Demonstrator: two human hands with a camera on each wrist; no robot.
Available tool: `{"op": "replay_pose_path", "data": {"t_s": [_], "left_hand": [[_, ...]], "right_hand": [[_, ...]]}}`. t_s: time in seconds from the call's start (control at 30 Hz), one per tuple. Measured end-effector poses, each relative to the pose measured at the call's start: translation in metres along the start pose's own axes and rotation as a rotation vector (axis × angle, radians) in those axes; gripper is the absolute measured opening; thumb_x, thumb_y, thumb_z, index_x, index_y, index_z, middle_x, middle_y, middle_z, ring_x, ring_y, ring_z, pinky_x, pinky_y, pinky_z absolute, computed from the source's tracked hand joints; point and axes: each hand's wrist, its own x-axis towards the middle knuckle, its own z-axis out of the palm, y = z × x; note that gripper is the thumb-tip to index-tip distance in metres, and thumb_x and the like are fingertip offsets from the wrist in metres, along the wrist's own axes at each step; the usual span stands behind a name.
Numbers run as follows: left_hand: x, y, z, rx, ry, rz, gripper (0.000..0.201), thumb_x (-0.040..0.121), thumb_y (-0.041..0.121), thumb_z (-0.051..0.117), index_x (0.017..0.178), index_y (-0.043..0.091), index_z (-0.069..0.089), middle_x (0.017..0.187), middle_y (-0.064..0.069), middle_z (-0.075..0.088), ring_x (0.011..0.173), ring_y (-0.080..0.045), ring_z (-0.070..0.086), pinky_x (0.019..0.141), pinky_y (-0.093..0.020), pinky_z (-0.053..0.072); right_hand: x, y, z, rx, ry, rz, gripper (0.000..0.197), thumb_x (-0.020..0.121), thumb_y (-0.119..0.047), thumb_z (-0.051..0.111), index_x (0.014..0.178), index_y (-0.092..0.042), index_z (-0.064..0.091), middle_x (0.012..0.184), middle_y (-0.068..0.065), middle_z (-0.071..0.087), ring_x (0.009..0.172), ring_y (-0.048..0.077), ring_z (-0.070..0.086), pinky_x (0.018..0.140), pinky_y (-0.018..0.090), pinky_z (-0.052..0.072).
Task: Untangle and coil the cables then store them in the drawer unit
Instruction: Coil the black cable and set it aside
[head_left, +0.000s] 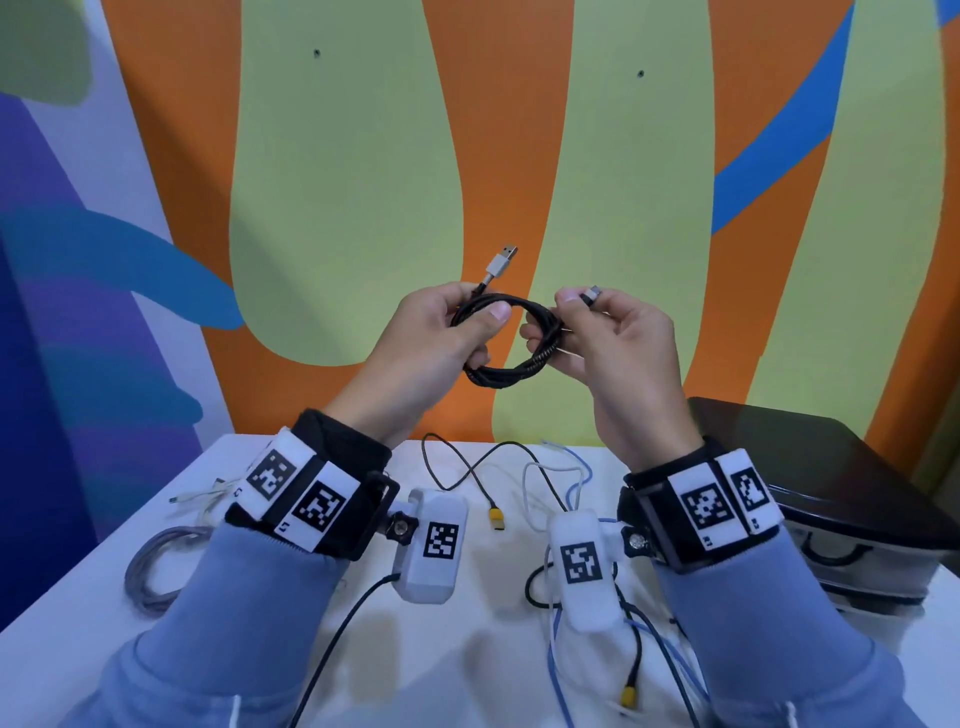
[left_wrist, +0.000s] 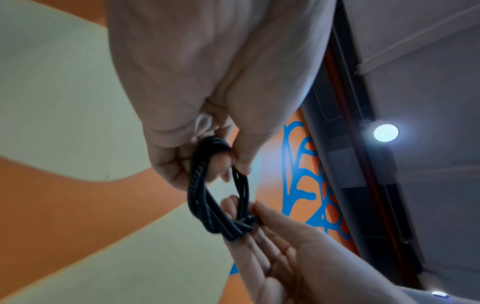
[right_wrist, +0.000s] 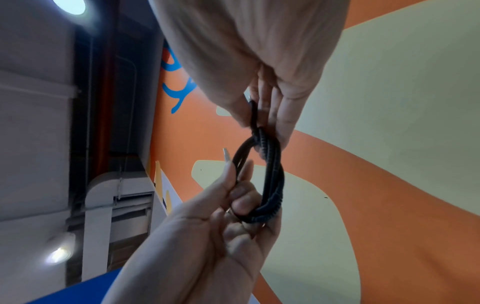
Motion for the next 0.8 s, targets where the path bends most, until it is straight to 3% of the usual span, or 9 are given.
{"op": "replay_pose_path", "data": {"t_s": [0.1, 0.23, 0.3, 0.4, 0.53, 0.63, 0.7, 0.8], "left_hand": [[0.001, 0.0, -0.016, 0.248, 0.023, 0.035, 0.01, 0.097, 0.025, 0.078, 0.105, 0.021, 0.075, 0.079, 0.004, 0.065, 0.07, -0.011, 0.058, 0.078, -0.034, 0.048], [-0.009, 0.006, -0.04, 0.542, 0.178, 0.051, 0.012, 0.087, 0.028, 0.087, 0.094, 0.029, 0.077, 0.07, 0.007, 0.07, 0.068, -0.013, 0.065, 0.07, -0.035, 0.052], [-0.019, 0.006, -0.048, 0.655, 0.181, 0.047, 0.011, 0.087, 0.024, 0.086, 0.09, 0.028, 0.076, 0.068, 0.004, 0.07, 0.071, -0.018, 0.067, 0.067, -0.037, 0.053], [-0.039, -0.004, -0.064, 0.77, 0.135, -0.014, 0.014, 0.087, 0.021, 0.085, 0.086, 0.026, 0.072, 0.063, 0.005, 0.065, 0.065, -0.018, 0.06, 0.059, -0.033, 0.042], [-0.062, -0.028, -0.097, 0.831, 0.115, -0.141, 0.018, 0.086, 0.024, 0.086, 0.083, 0.027, 0.069, 0.065, 0.0, 0.065, 0.07, -0.022, 0.061, 0.066, -0.038, 0.05], [-0.077, -0.046, -0.116, 0.87, 0.061, -0.237, 0.02, 0.086, 0.027, 0.088, 0.081, 0.028, 0.069, 0.07, 0.001, 0.066, 0.075, -0.022, 0.062, 0.07, -0.039, 0.051], [-0.085, -0.056, -0.12, 0.866, 0.012, -0.312, 0.019, 0.086, 0.027, 0.089, 0.083, 0.028, 0.071, 0.075, 0.001, 0.066, 0.075, -0.021, 0.061, 0.064, -0.034, 0.046], [-0.094, -0.068, -0.117, 0.856, -0.043, -0.418, 0.016, 0.086, 0.026, 0.089, 0.086, 0.022, 0.074, 0.074, 0.001, 0.065, 0.069, -0.019, 0.059, 0.058, -0.029, 0.041]], "right_hand": [[-0.004, 0.001, 0.005, -0.045, -0.019, -0.009, 0.023, 0.1, -0.015, 0.07, 0.103, 0.007, 0.065, 0.087, 0.023, 0.076, 0.076, 0.03, 0.076, 0.072, 0.037, 0.064], [-0.013, 0.005, 0.012, -0.123, -0.117, 0.015, 0.017, 0.094, -0.017, 0.078, 0.095, -0.002, 0.069, 0.09, 0.021, 0.077, 0.075, 0.023, 0.075, 0.072, 0.041, 0.065], [-0.018, 0.01, 0.014, -0.213, -0.223, 0.066, 0.023, 0.093, -0.023, 0.08, 0.103, -0.004, 0.07, 0.093, 0.019, 0.077, 0.079, 0.021, 0.076, 0.074, 0.042, 0.066], [-0.024, 0.033, 0.011, -0.377, -0.381, 0.17, 0.032, 0.093, -0.038, 0.078, 0.116, -0.017, 0.072, 0.099, 0.01, 0.078, 0.091, 0.015, 0.074, 0.08, 0.04, 0.065], [-0.03, 0.076, -0.005, -0.839, -0.589, 0.244, 0.046, 0.095, -0.057, 0.067, 0.13, -0.028, 0.066, 0.12, -0.008, 0.067, 0.114, 0.009, 0.063, 0.089, 0.027, 0.048], [-0.038, 0.097, -0.019, -1.25, -0.761, 0.39, 0.056, 0.092, -0.061, 0.067, 0.139, -0.034, 0.056, 0.135, -0.013, 0.052, 0.113, 0.011, 0.06, 0.09, 0.029, 0.047], [-0.042, 0.101, -0.024, -1.364, -0.822, 0.451, 0.057, 0.088, -0.06, 0.072, 0.137, -0.035, 0.057, 0.129, -0.014, 0.052, 0.11, 0.011, 0.062, 0.09, 0.03, 0.051], [-0.042, 0.099, -0.028, -1.406, -0.807, 0.473, 0.044, 0.081, -0.043, 0.083, 0.121, -0.032, 0.066, 0.105, -0.013, 0.056, 0.096, 0.013, 0.064, 0.091, 0.033, 0.057]]}}
